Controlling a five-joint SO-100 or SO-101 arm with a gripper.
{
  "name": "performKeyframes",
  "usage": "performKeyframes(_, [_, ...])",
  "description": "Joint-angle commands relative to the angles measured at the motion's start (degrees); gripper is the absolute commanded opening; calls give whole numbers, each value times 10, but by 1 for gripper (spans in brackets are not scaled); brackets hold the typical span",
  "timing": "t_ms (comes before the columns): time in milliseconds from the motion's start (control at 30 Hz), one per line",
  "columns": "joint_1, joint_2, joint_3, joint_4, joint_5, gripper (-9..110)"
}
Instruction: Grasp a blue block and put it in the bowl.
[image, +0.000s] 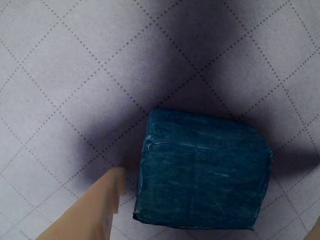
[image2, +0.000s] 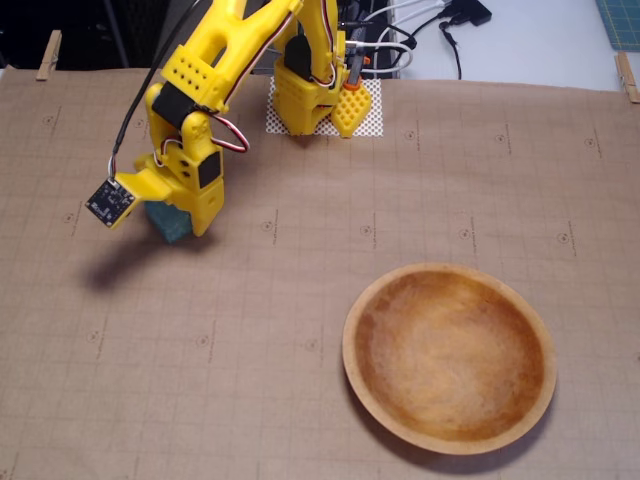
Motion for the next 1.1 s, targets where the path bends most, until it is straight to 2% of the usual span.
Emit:
performKeyframes(0, [2,8,-33,-4,-4,45])
performKeyframes(400, [2,9,-33,-4,-24,20])
performKeyframes(1067, [1,8,-52,-4,-45,3])
